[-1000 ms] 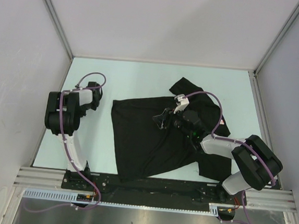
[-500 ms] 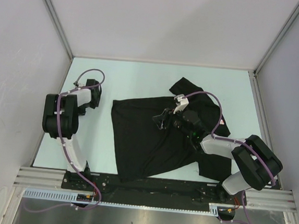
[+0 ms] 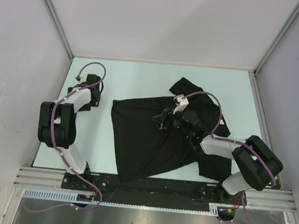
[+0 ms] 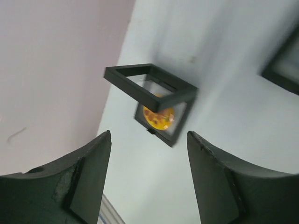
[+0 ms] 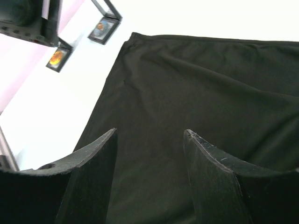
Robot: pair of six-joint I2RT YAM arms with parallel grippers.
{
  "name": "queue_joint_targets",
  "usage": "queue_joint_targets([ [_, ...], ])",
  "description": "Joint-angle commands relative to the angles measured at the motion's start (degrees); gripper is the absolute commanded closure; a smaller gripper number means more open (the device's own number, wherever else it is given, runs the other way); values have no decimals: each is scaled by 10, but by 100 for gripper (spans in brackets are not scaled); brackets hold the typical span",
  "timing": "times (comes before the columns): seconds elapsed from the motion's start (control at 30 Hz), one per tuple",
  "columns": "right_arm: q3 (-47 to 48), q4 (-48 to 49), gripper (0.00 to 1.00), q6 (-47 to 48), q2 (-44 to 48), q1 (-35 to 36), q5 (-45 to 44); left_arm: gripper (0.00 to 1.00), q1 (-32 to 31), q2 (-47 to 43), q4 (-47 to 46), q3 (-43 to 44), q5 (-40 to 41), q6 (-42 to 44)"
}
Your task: Remove the brooch from the garment
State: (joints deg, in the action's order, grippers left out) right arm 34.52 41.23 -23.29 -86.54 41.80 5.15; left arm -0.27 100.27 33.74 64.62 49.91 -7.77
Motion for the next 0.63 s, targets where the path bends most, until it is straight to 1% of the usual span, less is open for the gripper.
queue_joint_targets([
  [0.0,5,-65,37,1,58,12,-81,30,-62,-109,19,24,-128,-40],
  [0.03,7,-96,37,-14,74,11,-116,30,-76,-158,15,21,-200,-46],
  [0.07,11,-131,37,-20,119,12,-131,30,-90,-186,6,17,-238,-54],
  [0.1,12,-214,37,-24,142,12,-145,30,-122,-216,-2,5,-275,-76],
  [0.13,12,-256,36,-32,173,12,-169,30,-139,-284,-37,-7,-323,-83],
  [0.17,12,-302,35,-37,229,13,-182,24,-174,-321,-60,-23,-396,-100],
  [0.2,13,-393,35,-44,266,12,-189,23,-192,-361,-87,-62,-434,-110],
  [0.23,15,-443,34,-46,299,7,-194,21,-208,-439,-156,-85,-470,-118],
  [0.27,27,-488,32,-47,363,6,-200,20,-237,-478,-192,-110,-538,-138],
  [0.3,34,-574,31,-47,394,4,-202,18,-246,-543,-225,-155,-570,-153],
  [0.33,42,-611,28,-44,422,0,-197,10,-250,-569,-286,-175,-600,-168],
  [0.37,54,-646,25,-40,476,-1,-194,4,-253,-592,-308,-196,-670,-188],
  [0.4,79,-705,20,-40,496,-4,-183,2,-253,-620,-316,-196,-690,-190],
  [0.47,104,-746,12,-36,534,-12,-162,1,-254,-635,-287,-171,-723,-190],
  [0.5,133,-779,5,-44,557,-14,-154,0,-254,-644,-274,-160,-732,-190],
  [0.53,150,-796,2,-50,561,-15,-160,0,-254,-646,-246,-148,-737,-192],
  [0.6,197,-813,0,-52,572,-14,-160,0,-254,-660,-234,-115,-756,-194],
])
